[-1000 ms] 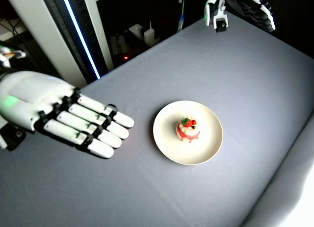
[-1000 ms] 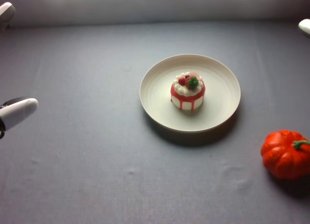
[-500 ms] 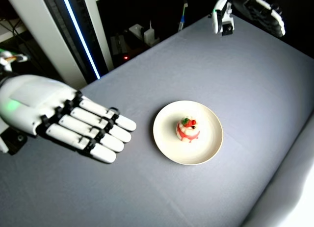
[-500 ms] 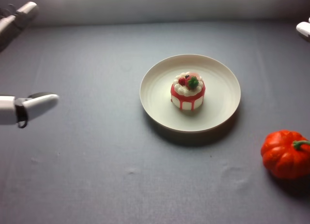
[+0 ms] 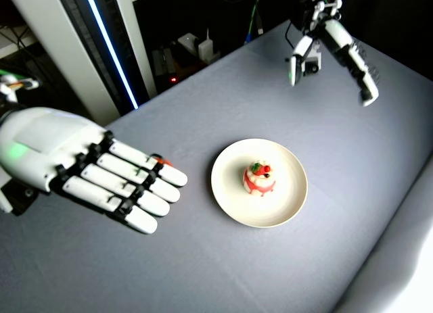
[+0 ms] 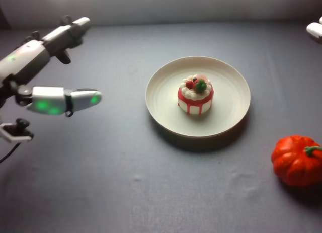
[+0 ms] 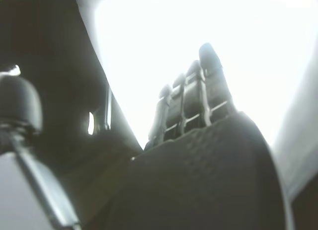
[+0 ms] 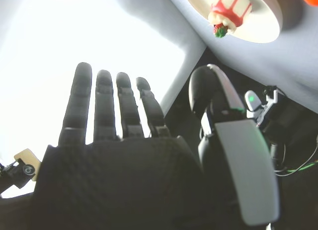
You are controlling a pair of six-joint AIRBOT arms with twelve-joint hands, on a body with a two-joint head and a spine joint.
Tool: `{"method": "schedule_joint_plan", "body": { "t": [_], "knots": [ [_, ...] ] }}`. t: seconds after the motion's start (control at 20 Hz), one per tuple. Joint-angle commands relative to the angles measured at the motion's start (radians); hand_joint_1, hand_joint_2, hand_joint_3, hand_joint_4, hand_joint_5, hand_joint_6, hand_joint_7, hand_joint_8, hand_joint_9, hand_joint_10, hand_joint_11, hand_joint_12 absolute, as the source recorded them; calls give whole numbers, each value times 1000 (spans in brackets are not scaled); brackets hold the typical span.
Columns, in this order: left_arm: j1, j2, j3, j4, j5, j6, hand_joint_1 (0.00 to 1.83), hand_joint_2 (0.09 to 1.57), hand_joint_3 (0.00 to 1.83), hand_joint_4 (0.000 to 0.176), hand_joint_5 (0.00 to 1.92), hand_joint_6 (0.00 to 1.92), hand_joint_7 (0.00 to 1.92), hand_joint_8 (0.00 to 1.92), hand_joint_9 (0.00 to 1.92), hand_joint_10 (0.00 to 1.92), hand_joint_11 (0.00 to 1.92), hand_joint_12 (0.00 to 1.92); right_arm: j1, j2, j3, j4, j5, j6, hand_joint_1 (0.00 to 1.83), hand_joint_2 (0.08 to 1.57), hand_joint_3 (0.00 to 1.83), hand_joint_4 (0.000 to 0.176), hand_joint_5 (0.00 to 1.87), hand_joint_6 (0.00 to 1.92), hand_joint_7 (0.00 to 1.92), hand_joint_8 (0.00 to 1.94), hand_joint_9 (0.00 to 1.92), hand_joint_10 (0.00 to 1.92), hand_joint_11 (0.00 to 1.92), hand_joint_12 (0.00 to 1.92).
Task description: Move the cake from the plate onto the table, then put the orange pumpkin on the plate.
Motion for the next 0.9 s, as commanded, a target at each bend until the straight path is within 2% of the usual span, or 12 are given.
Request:
{"method": "schedule_joint_plan", "body": {
  "t": [0.0,0.05,0.1,0.25,0.35,0.4,0.45,0.6,0.65,0.7,0.8,0.85],
  "knots": [
    [-28,-9,16,6,-68,-6,735,803,105,0,197,12,251,20,229,109,0,1599,13,4,7,-8,122,5,283,1388,1,0,0,0,7,0,7,5,0,24],
    [-47,-18,27,25,-43,-6,735,803,105,0,197,12,251,20,229,109,0,1599,13,4,7,-10,122,6,283,1388,1,0,0,0,7,0,7,5,0,24],
    [-72,-30,42,52,-8,-6,741,783,77,0,218,13,273,19,267,119,0,1467,13,4,8,-12,122,9,283,1385,0,0,0,0,6,0,2,2,0,4],
    [-130,-56,73,126,67,-6,823,919,74,0,238,7,177,0,216,88,0,1548,12,4,9,-18,116,14,312,1387,0,0,0,0,6,2,3,2,0,0],
    [-180,-68,91,199,125,-6,884,964,28,0,241,1,207,11,179,53,0,1310,12,4,10,-22,109,21,331,1385,0,0,0,0,8,2,1,1,9,4],
    [-199,-68,93,234,148,-6,883,956,11,0,247,1,269,19,247,70,0,1339,12,4,10,-24,107,21,346,1383,0,0,0,0,13,3,7,3,15,7],
    [-224,-66,94,277,173,-6,858,925,0,0,244,2,346,25,351,97,0,1472,12,4,10,-24,107,23,331,1381,0,0,0,0,11,1,2,0,9,6],
    [-235,-44,87,300,177,-6,806,905,0,0,197,0,297,2,330,77,0,1362,11,4,10,-26,104,35,352,1385,0,0,0,0,19,3,9,3,21,13],
    [-234,-24,73,309,181,-6,828,904,0,0,206,2,202,0,193,16,0,1264,11,5,10,-26,102,36,359,1382,0,0,0,0,17,2,5,1,10,9],
    [-234,-7,59,321,193,-6,740,885,0,0,210,1,154,0,122,8,0,1109,11,6,10,-26,102,40,363,1387,1,0,0,0,14,0,0,0,7,8],
    [-234,25,36,349,213,-6,702,888,0,0,206,3,212,26,203,45,0,1070,11,6,10,-26,98,45,323,1385,1,0,0,0,13,0,0,0,5,10],
    [-236,38,29,367,220,-6,738,906,3,0,213,3,248,24,247,54,0,1191,11,6,10,-26,93,45,320,1388,2,0,0,0,15,1,4,2,2,10]
  ]
}}
